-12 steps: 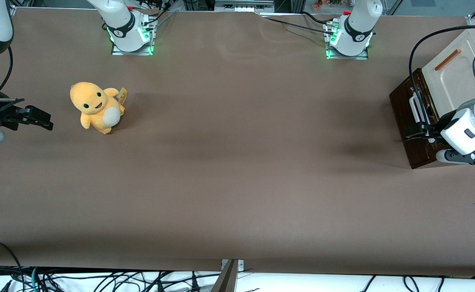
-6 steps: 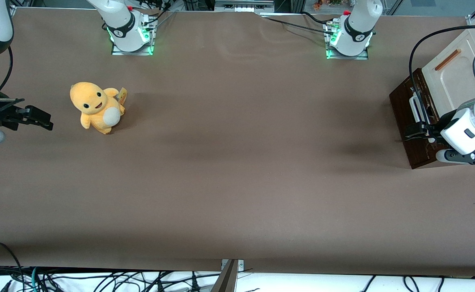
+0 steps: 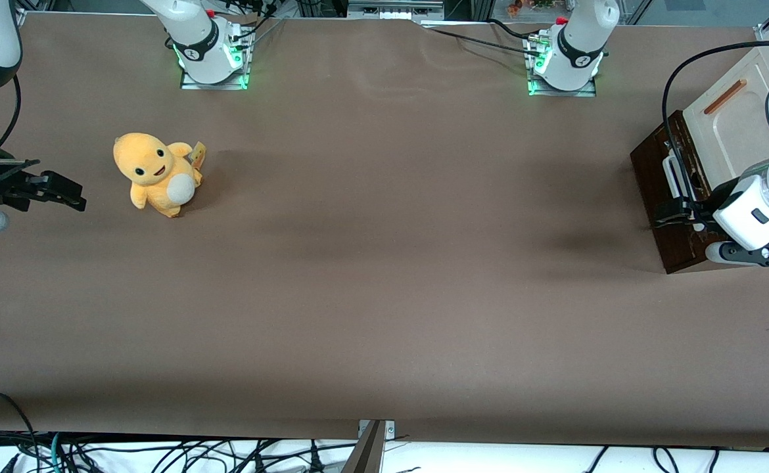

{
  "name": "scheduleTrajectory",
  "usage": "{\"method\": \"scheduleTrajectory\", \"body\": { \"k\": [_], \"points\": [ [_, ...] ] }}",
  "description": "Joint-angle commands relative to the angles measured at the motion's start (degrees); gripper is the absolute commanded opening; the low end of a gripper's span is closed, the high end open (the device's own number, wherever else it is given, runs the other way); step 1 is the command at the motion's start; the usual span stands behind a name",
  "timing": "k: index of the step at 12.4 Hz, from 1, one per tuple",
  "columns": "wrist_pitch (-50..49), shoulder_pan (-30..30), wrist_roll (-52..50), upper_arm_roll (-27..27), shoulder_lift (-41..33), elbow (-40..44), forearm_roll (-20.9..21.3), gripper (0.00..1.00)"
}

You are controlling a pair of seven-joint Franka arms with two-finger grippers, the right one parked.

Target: Open lower drawer with left arm only

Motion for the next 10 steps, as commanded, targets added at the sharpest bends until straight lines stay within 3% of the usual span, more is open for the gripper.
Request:
{"method": "scheduleTrajectory", "body": {
  "k": [1,10],
  "points": [
    [-0.9,0.5,1.2,-0.1,-0.3,0.6,0.9,1.00],
    [-1.2,0.7,0.8,0.1,0.2,0.5,1.8,1.00]
  ]
}}
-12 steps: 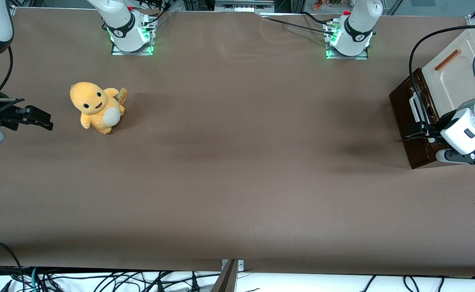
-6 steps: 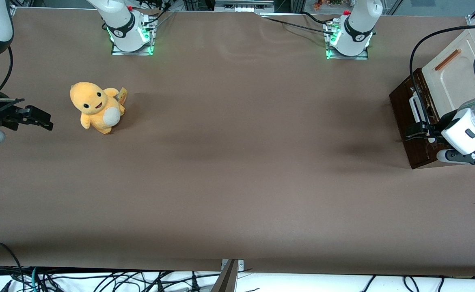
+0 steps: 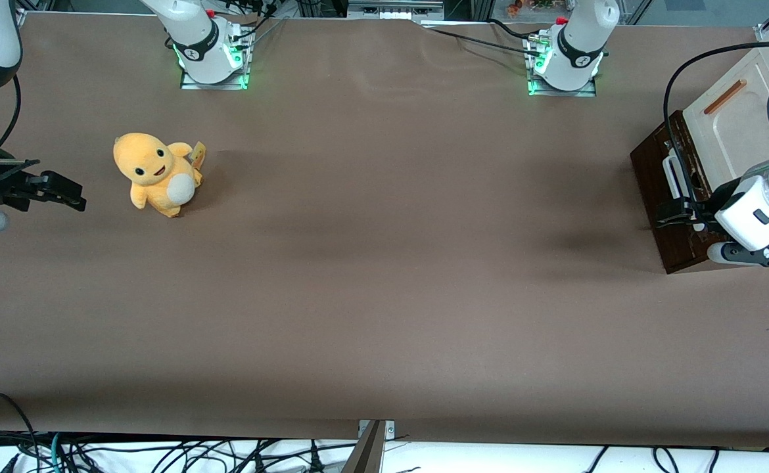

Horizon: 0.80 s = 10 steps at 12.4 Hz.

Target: Open lower drawer with left arm only

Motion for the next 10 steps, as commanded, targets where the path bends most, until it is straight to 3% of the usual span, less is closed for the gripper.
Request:
{"method": "scheduleTrajectory", "body": {
  "k": [1,3,7,10],
  "points": [
    [-1.6,0.3,0.8,0.0,-0.1,0.6,3.1,1.00],
    [-3.4,-0.4,0.7,-0.4,-0.1,0.6,6.9,1.00],
    [-5.8,-1.0,-1.7,-0.6,-0.1,0.5,8.4,1.00],
    [-7.0,-3.8,-7.5,-1.2,-0.1,0.1,15.0,1.00]
  ]
}}
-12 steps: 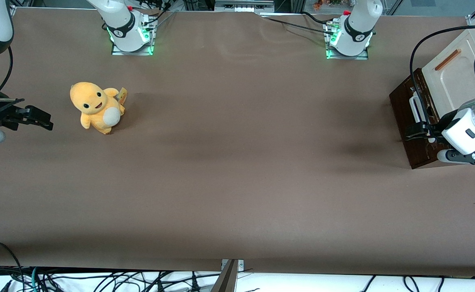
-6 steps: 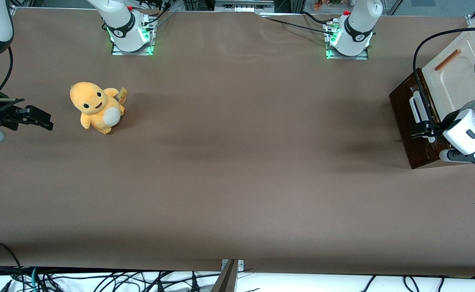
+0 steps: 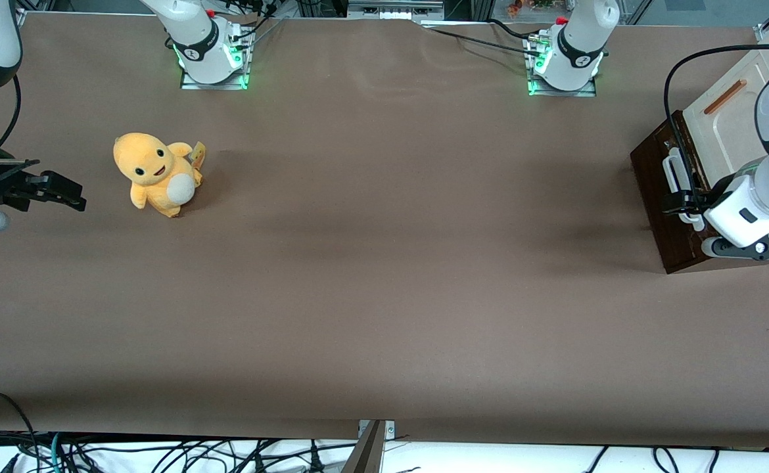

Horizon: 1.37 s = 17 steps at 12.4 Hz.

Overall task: Open lower drawer with left arm only
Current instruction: 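Lower the open left gripper toward the lower drawer's white handle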

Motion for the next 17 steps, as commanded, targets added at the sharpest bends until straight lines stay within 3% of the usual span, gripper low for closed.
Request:
{"method": "scheduleTrajectory", "body": {
  "k": [1,5,8,9,17],
  "points": [
    [-1.5,-3.8,-6.2,-0.4,-0.2,-0.3,6.2,1.00],
    [-3.1,-5.3,-13.1,-1.1,-0.2,-1.9,11.7,1.00],
    [-2.9,-4.6,-21.3,-7.5,-0.2,-8.8,24.0,1.00],
    [-2.8,-4.6,-25.4,-8.3,0.1,-10.9,26.1,1.00],
    [-2.4,-5.5,-38.6,-11.9,1.4,-22.1,38.1,1.00]
  ]
}}
